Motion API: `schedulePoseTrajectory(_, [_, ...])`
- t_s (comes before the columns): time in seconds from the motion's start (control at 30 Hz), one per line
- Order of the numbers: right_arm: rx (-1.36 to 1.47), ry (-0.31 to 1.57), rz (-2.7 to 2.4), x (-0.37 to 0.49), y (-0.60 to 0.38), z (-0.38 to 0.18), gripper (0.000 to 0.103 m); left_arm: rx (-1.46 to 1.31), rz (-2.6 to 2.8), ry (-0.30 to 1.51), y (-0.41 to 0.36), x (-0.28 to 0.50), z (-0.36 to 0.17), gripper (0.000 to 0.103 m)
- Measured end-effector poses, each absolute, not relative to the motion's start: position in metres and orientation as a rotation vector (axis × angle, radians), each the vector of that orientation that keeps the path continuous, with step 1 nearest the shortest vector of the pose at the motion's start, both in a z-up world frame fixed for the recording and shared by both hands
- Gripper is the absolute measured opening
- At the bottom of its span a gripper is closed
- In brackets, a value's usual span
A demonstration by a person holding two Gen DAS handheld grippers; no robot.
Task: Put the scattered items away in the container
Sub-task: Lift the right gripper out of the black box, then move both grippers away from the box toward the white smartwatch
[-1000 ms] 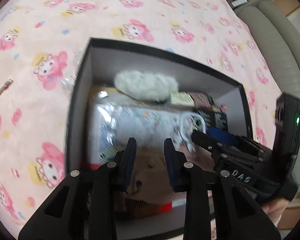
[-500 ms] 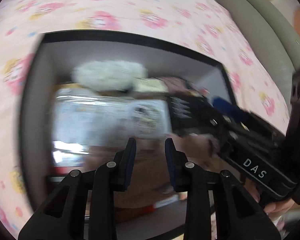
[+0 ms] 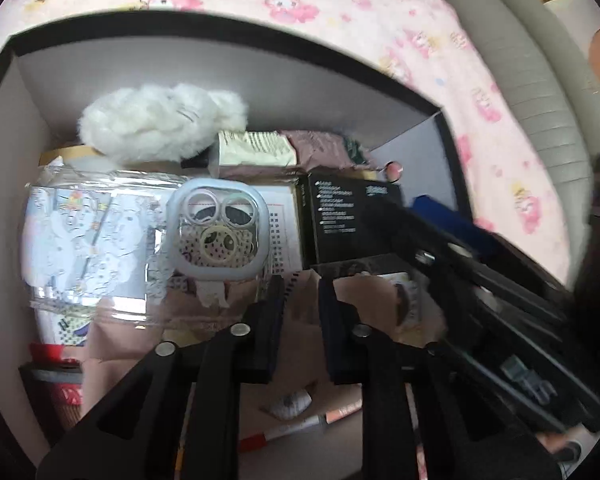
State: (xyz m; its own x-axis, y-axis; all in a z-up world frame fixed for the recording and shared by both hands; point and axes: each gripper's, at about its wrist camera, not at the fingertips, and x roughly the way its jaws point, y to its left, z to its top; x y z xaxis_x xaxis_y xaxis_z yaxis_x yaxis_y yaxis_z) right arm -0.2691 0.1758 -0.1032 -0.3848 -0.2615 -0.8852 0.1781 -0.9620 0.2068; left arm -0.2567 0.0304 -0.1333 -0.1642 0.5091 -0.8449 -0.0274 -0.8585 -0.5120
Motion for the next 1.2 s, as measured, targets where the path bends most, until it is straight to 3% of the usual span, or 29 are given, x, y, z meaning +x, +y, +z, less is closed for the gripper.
schedulePoseTrajectory(0.03, [1.560, -0.118, -2.407, -0.270, 0.175, -0.103, 0.051, -1.733, 2.094, -0.555, 0.025, -0.255, -0.128, 0.030])
schedulePoseTrajectory(0.1, [1.542, -0.145, -2.406, -0.271, 0.174, -0.100, 0.051, -1.695, 2.178, -0.544, 0.007, -0.251, -0.115, 0.037])
schedulePoseTrajectory(0.23, [1.566, -0.161, -2.375, -0.280, 0.164, -0.102, 0.051, -1.723, 2.350, -0.573, -0.030, -0.265, -0.110, 0.037])
schedulePoseTrajectory(0.53, [1.705, -0.097, -2.111, -0.293, 0.120, -0.145, 0.046, -1.856, 2.468, -0.443, -0.029, -0.297, -0.129, 0.032])
schedulePoseTrajectory(0.63, [1.699, -0.103, -2.070, -0.288, 0.116, -0.147, 0.046, -1.907, 2.431, -0.479, -0.030, -0.294, -0.131, 0.031])
schedulePoseTrajectory(0.77, [1.688, -0.058, -2.109, -0.278, 0.116, -0.142, 0.046, -1.858, 2.382, -0.552, -0.036, -0.288, -0.128, 0.031])
schedulePoseTrajectory(0.97, [1.555, 0.043, -2.350, -0.252, 0.135, -0.101, 0.046, -1.633, 2.486, -0.469, -0.025, -0.252, -0.087, 0.032])
schedulePoseTrajectory(1.03, [1.526, 0.038, -2.414, -0.239, 0.141, -0.087, 0.048, -1.558, 2.534, -0.433, -0.021, -0.235, -0.071, 0.043])
schedulePoseTrajectory(1.1, [1.493, 0.032, -2.472, -0.227, 0.147, -0.072, 0.049, -1.492, 2.595, -0.375, -0.017, -0.216, -0.053, 0.048])
schedulePoseTrajectory(1.17, [1.439, 0.021, -2.505, -0.217, 0.149, -0.055, 0.055, -1.436, 2.637, -0.332, -0.014, -0.199, -0.036, 0.049])
schedulePoseTrajectory(1.2, [1.411, 0.009, -2.525, -0.208, 0.150, -0.048, 0.060, -1.405, 2.653, -0.312, -0.012, -0.188, -0.028, 0.054])
